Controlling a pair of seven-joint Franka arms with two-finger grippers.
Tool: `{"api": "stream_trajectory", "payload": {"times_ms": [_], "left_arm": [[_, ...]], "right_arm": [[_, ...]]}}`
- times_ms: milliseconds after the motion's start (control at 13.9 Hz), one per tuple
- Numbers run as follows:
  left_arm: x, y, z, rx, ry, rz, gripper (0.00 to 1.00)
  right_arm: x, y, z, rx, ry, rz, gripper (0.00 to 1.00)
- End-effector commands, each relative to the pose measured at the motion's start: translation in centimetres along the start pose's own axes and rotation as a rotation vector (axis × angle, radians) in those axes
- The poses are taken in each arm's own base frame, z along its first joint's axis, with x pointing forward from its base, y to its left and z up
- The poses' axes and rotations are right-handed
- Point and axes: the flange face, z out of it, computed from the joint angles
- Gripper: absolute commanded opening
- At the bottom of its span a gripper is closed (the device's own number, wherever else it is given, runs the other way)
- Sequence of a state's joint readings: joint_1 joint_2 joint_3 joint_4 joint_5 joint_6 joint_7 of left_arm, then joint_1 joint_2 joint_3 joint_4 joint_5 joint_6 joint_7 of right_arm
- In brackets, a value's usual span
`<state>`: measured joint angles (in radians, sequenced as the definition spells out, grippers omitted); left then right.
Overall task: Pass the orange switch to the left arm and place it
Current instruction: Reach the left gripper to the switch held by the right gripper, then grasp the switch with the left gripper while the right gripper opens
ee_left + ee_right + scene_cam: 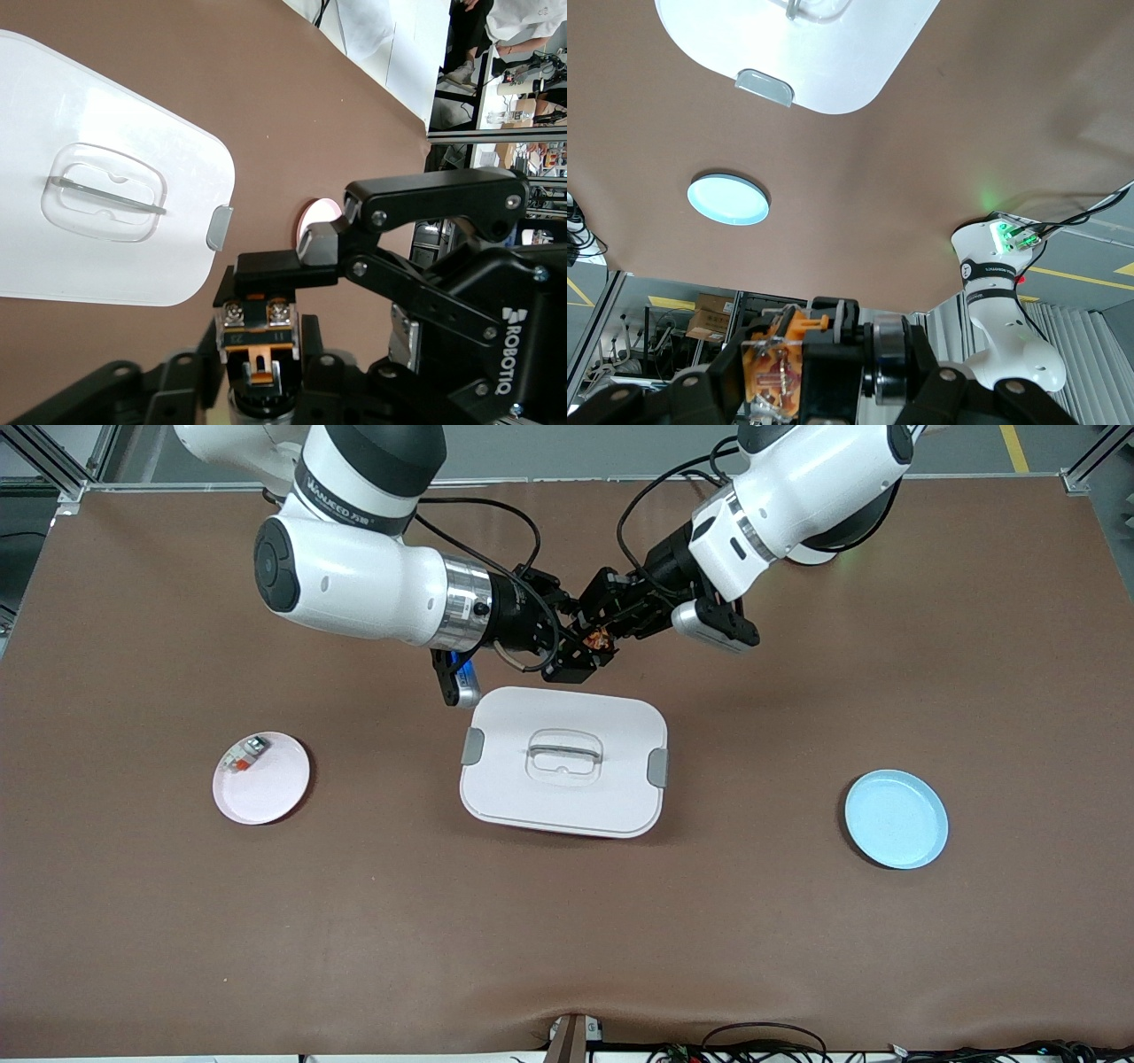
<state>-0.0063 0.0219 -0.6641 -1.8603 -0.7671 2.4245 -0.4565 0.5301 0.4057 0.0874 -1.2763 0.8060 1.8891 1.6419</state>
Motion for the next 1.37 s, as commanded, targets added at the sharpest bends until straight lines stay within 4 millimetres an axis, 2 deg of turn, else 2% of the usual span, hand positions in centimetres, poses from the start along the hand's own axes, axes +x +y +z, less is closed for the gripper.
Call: {"api": "stream_trajectory", "payload": {"times_ms": [0,361,433,505,577,649,721,793,938,1082,1298], "left_arm": [[-0.1,0.6,-0.2,-0.016,0.007,-0.003,0.0],[0.6,0.3,-0.7,0.028,0.037,0.05,0.0],[0.8,0.2,-0.8,0.041,0.044,0.063,0.0],[1.1,-0.1,-0.8,0.059,0.053,0.08,0.0],[2.1,-0.8,-1.2,0.089,0.076,0.098,0.0],[3.5,-1.8,-1.3,0.123,0.093,0.111,0.0],[4.0,-2.2,-1.2,0.148,0.102,0.128,0.0],[4.2,-2.4,-1.4,0.183,0.117,0.159,0.0],[6.8,-4.0,-3.5,0.246,0.149,0.168,0.0],[8.4,-4.7,-5.2,0.348,0.154,0.217,0.0],[11.5,-6.7,-6.7,0.487,0.148,0.26,0.0]], "right_arm": [[-0.3,-0.4,-0.3,0.007,0.008,0.008,0.12],[-0.2,-0.4,-0.4,0.007,0.008,0.008,0.14],[-0.1,-0.5,-0.5,0.009,0.008,0.01,0.24],[-0.1,-0.5,-0.5,0.009,0.008,0.01,0.41],[0.0,-0.5,-0.6,0.01,0.008,0.011,0.71],[0.0,-0.5,-0.6,0.01,0.008,0.012,0.95],[0.0,-0.5,-0.6,0.01,0.008,0.012,1.0],[0.0,-0.5,-0.6,0.01,0.01,0.012,1.0],[0.0,-0.5,-0.7,0.011,0.008,0.012,1.0],[0.3,-0.6,-1.2,0.016,0.012,0.013,1.0],[2.1,-0.7,-3.8,-0.008,0.017,0.001,1.0]]}}
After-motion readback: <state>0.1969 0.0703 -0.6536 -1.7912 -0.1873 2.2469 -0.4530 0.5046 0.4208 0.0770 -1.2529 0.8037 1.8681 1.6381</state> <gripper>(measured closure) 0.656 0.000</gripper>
